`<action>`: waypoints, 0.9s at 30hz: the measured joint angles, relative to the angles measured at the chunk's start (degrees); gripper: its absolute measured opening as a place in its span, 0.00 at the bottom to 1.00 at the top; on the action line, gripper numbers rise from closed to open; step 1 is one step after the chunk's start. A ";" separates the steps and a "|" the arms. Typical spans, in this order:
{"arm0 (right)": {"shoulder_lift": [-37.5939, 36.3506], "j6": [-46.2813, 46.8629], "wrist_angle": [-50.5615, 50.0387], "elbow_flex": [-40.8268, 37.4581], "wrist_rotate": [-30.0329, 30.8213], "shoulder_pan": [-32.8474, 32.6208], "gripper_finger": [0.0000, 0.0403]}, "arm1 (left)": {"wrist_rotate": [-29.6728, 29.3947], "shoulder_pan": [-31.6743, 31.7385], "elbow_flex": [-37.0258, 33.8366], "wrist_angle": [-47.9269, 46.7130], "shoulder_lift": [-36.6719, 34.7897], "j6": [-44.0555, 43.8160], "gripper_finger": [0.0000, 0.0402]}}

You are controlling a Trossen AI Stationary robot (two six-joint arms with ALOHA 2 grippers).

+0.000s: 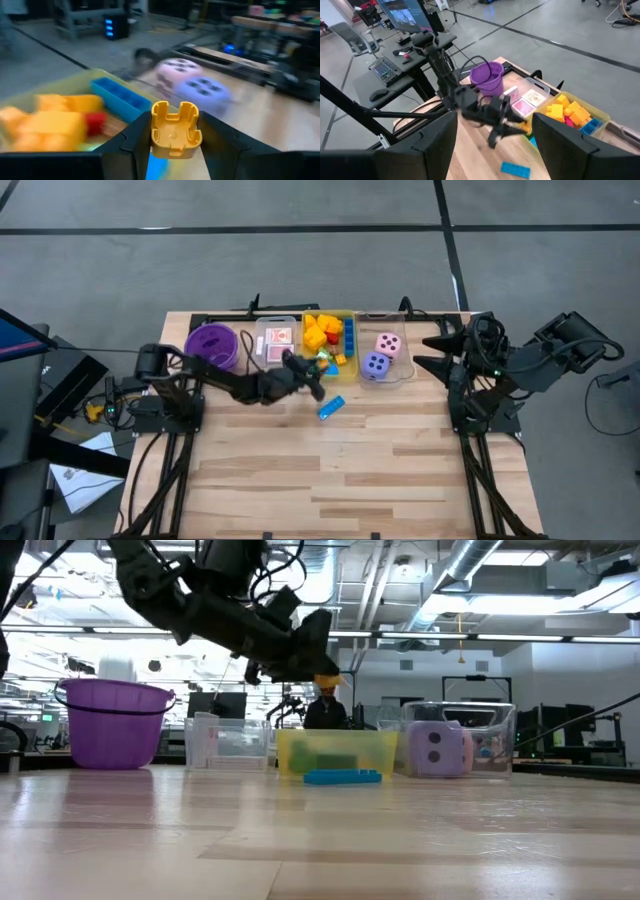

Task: Pick & Place Toys
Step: Put the yellow gamepiece into the yellow bin, then adjust the white bin

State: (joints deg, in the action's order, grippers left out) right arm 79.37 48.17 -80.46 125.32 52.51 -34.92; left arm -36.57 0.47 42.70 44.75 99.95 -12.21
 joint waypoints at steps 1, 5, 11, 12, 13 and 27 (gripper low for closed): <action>0.00 -0.34 0.13 0.00 0.00 0.00 0.62 | 0.16 1.47 0.00 -0.10 -0.28 0.44 0.35; 0.00 -0.79 0.17 0.00 0.02 0.00 0.62 | 5.82 7.63 0.00 -0.11 -0.53 1.02 0.35; 0.00 -1.63 0.33 0.00 0.07 0.00 0.62 | 12.04 14.53 0.00 -1.68 -0.53 1.25 0.35; 0.00 -2.12 0.57 0.00 0.09 0.00 0.62 | 13.78 15.51 0.02 -2.29 -0.53 1.25 0.35; 0.00 -2.67 0.68 0.00 0.24 0.02 0.62 | 15.44 16.33 0.04 -3.31 -0.53 1.25 0.35; 0.04 -6.36 3.36 -0.02 0.56 0.20 0.62 | 19.06 18.05 0.05 -7.42 -0.53 0.42 0.53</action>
State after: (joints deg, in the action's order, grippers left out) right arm 79.42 41.80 -77.10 125.29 53.07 -34.72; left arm -17.52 18.52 42.75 37.33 99.42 -11.79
